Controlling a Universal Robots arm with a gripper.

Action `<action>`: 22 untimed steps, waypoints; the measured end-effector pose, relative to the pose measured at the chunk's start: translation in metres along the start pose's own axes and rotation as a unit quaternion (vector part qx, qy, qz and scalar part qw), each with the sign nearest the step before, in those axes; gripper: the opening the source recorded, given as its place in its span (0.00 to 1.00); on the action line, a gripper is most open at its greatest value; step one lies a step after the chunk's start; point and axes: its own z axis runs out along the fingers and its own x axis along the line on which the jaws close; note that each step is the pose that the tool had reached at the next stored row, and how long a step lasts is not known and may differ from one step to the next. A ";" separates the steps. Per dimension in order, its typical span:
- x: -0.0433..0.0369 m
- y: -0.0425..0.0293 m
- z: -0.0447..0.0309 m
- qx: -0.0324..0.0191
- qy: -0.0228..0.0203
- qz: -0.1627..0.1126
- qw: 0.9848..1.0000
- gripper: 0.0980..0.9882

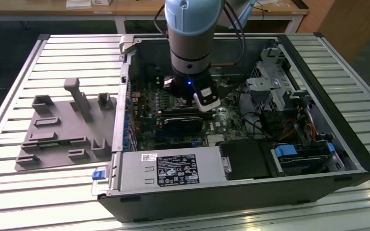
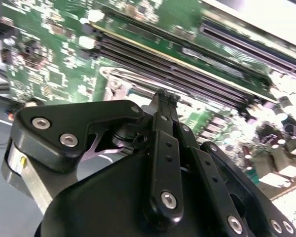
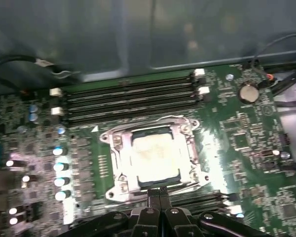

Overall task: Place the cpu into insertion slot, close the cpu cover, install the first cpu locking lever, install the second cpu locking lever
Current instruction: 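Install the second cpu locking lever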

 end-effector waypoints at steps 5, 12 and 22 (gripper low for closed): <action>-0.0048 0.0077 0.0022 0.012 -0.002 -0.001 1.000 0.00; -0.0030 0.0246 0.0068 0.021 -0.003 -0.002 1.000 0.00; -0.0017 0.0420 0.0119 0.053 -0.008 -0.004 0.999 0.00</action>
